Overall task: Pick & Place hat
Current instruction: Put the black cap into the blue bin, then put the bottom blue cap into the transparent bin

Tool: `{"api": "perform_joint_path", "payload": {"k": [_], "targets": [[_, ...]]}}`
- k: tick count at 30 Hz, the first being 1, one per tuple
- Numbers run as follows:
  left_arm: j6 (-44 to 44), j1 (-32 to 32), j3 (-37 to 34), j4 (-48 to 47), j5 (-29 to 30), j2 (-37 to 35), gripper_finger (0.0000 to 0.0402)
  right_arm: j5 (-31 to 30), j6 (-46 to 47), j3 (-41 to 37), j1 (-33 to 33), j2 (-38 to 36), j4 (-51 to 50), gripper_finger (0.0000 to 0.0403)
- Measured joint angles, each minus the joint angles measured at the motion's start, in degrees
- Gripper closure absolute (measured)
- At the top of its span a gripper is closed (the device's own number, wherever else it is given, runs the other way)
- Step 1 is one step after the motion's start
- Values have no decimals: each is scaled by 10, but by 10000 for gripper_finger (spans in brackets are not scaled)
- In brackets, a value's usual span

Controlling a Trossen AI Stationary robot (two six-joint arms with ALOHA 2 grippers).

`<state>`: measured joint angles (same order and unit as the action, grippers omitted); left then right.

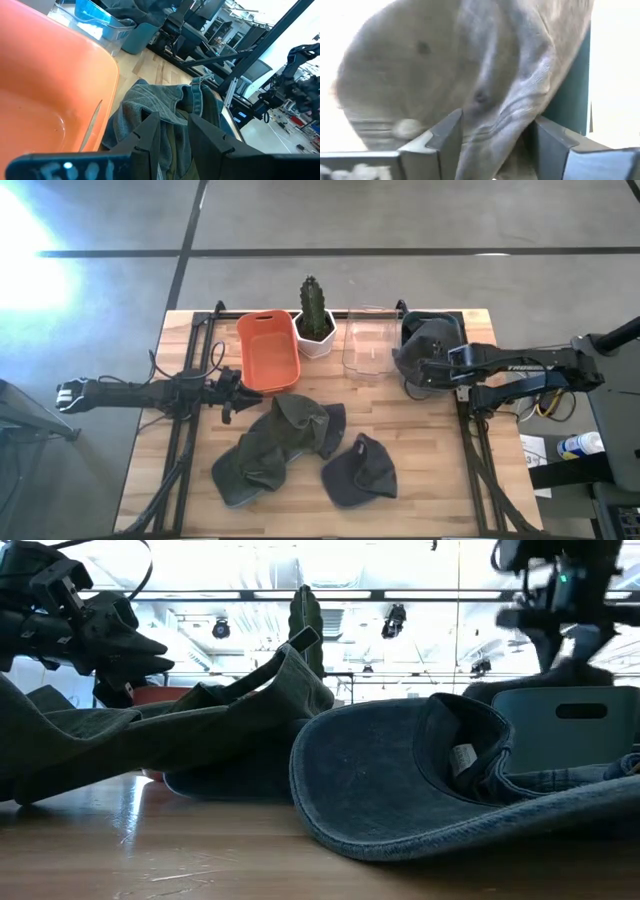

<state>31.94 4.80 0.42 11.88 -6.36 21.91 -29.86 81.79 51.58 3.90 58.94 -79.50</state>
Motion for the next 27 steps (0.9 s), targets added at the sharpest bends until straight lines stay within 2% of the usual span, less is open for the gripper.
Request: {"api": "perform_joint_path", "payload": {"k": [6, 14, 17, 21, 24, 27], "targets": [[0, 0, 0, 0, 0, 0, 307, -51, -46, 86, 4, 18, -38, 203], [0, 0, 0, 0, 0, 0, 307, -32, -68, 128, 6, 66, -105, 202], [0, 0, 0, 0, 0, 0, 307, -19, -96, 134, 4, 80, -107, 202], [0, 0, 0, 0, 0, 0, 307, -16, -169, 152, -29, 99, -94, 202], [0, 0, 0, 0, 0, 0, 307, 30, -256, 164, -62, 112, -41, 202], [0, 0, 0, 0, 0, 0, 307, 136, -366, 165, -96, 130, 73, 202]]}}
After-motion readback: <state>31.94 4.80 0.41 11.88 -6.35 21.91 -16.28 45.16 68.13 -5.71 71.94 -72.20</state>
